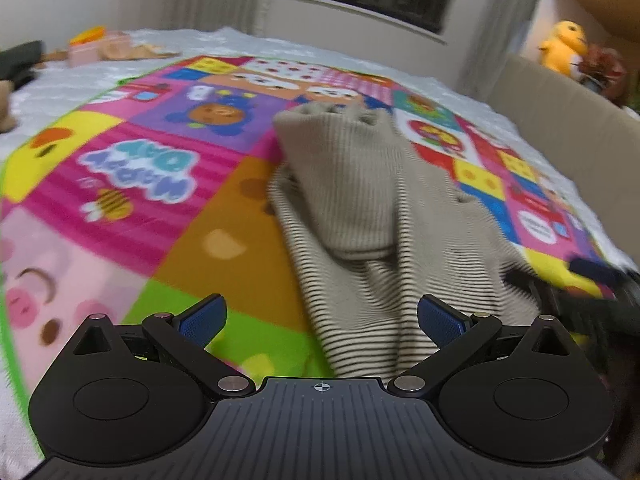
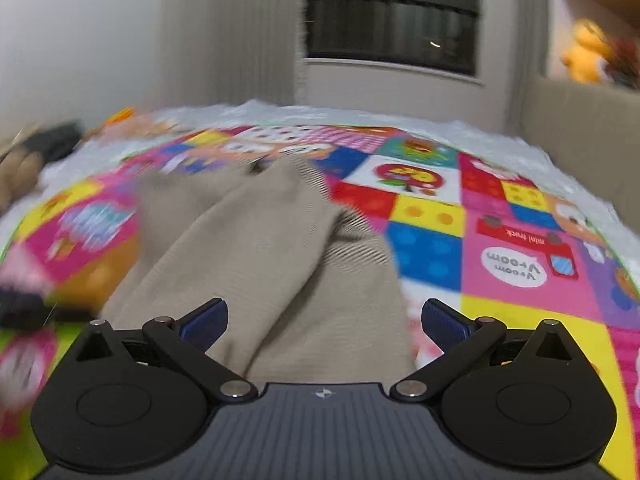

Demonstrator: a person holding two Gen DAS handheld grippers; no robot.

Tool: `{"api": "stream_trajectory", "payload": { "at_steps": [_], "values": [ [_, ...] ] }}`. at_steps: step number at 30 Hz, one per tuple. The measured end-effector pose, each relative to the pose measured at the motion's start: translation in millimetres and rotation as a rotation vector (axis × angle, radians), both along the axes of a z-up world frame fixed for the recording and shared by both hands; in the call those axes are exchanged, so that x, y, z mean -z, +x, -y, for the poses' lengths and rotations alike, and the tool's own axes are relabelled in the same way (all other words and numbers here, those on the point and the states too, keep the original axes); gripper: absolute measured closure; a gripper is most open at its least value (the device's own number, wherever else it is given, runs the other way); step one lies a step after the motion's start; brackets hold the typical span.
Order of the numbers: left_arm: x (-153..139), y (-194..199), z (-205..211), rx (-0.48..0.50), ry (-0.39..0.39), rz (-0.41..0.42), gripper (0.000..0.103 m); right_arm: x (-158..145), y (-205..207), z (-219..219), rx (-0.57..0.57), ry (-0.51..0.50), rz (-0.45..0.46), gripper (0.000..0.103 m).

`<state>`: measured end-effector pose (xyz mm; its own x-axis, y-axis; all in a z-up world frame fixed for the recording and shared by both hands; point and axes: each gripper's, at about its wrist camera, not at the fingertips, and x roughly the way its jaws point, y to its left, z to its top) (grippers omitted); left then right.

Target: Fold clothes

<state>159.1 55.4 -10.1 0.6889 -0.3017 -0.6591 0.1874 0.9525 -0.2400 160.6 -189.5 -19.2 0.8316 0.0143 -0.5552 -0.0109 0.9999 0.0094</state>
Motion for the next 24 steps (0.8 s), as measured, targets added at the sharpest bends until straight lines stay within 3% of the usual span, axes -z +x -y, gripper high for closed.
{"api": "stream_trajectory", "payload": {
  "at_steps": [3,7,8,10,15,18,20,22,24],
  "values": [
    [5,10,8,0.086,-0.025,-0.006,0.000,7,34,23,0.032,0.082,-0.044,0.000],
    [20,23,21,0.151,-0.015,-0.020,0.000,38,52,47,0.065,0.182,-0.154,0.000],
    [24,26,24,0.164,-0.016,-0.024,0.000,44,49,54,0.065,0.231,-0.144,0.000],
    [30,31,23,0.146,-0.048,-0.038,0.000,56,44,69,0.066,0.331,-0.122,0.000],
    [42,44,22,0.100,-0.127,-0.072,0.000,58,44,91,0.041,0.465,-0.138,0.000],
    [48,49,20,0.094,-0.159,-0.081,0.000,55,42,88,-0.033,0.417,-0.146,0.000],
    [47,47,22,0.155,-0.113,-0.064,0.000,50,35,84,-0.037,0.379,-0.095,0.000],
    [41,42,20,0.171,-0.095,-0.038,0.000,42,22,81,0.022,0.340,0.019,0.000],
    [34,35,17,0.113,-0.067,-0.005,0.000,32,8,77,0.083,0.281,0.142,0.000]
  ]
}}
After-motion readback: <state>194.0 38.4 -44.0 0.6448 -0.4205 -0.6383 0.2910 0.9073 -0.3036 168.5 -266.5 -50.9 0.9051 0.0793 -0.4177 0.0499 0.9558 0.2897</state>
